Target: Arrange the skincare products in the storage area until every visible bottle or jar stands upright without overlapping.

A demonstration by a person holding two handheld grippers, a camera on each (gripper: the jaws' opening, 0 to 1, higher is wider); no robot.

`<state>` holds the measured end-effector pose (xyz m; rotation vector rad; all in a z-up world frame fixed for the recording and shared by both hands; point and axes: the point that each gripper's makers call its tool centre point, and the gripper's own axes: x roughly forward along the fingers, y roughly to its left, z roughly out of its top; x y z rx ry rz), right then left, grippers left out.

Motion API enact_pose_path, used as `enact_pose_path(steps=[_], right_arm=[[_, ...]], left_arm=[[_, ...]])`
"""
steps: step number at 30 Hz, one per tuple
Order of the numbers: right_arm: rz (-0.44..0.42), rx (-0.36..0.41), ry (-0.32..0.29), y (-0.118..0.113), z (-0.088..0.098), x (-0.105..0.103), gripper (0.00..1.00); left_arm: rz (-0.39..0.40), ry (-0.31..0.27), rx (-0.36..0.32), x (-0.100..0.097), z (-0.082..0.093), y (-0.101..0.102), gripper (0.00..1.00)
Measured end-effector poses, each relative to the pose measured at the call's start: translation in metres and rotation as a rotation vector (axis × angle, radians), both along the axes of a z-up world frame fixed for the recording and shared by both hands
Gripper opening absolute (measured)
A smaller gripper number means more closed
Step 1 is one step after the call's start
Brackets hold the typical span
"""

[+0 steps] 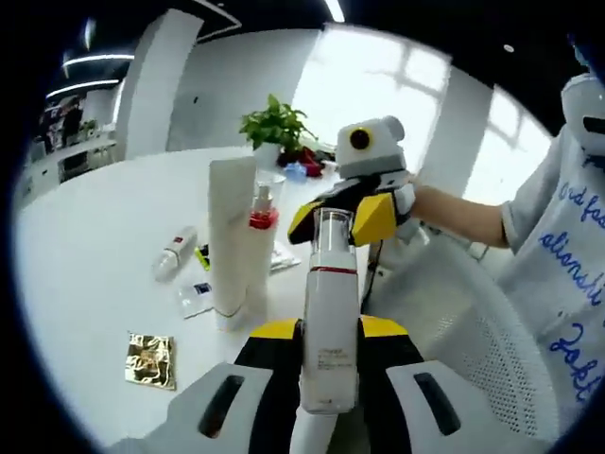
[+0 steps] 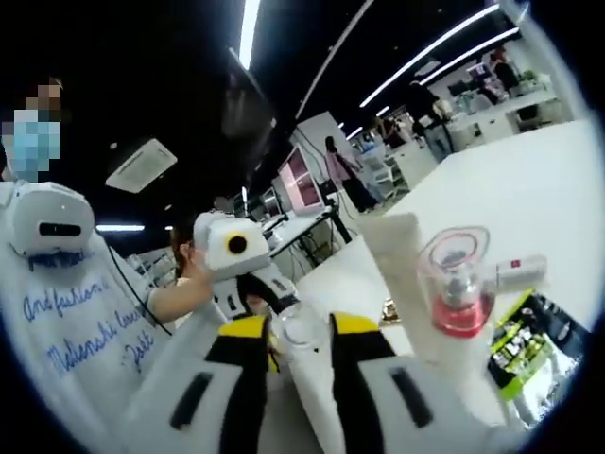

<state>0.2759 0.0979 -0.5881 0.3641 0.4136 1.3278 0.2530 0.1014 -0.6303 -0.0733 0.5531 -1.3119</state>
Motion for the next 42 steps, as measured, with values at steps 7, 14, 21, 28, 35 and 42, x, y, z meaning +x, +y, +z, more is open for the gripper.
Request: enact_pose_path(steps=[7, 14, 21, 28, 35, 42], right_arm=[[0.016, 0.047, -0.012, 0.0, 0.002, -0.003, 0.25], [0.05, 0.177, -0.015, 0.004, 0.019, -0.008, 0.23], [0.045, 0.128, -0.036, 0.007, 0.019, -0.01, 0.21], [-0.04, -0.014, -0.03, 0.012, 0.007, 0.0, 0.2], [-0.23, -0.076, 0.007, 0.013, 0.005, 0.019, 0.2], [-0.345, -0.07, 0.074, 0.012, 0.0, 0.027, 0.2]], left_arm=[[0.013, 0.026, -0.053, 0.002, 0.009, 0.001, 0.18], [-0.045, 0.069, -0.113, -0.01, 0.015, -0.007, 0.18], [-0.068, 0.041, -0.063, -0.014, 0.012, -0.01, 0.19], [-0.012, -0.066, 0.085, 0.0, -0.001, -0.012, 0.19], [0.078, -0.254, 0.26, 0.021, -0.003, -0.011, 0.23], [0.13, -0.381, 0.366, 0.034, -0.009, -0.008, 0.25]])
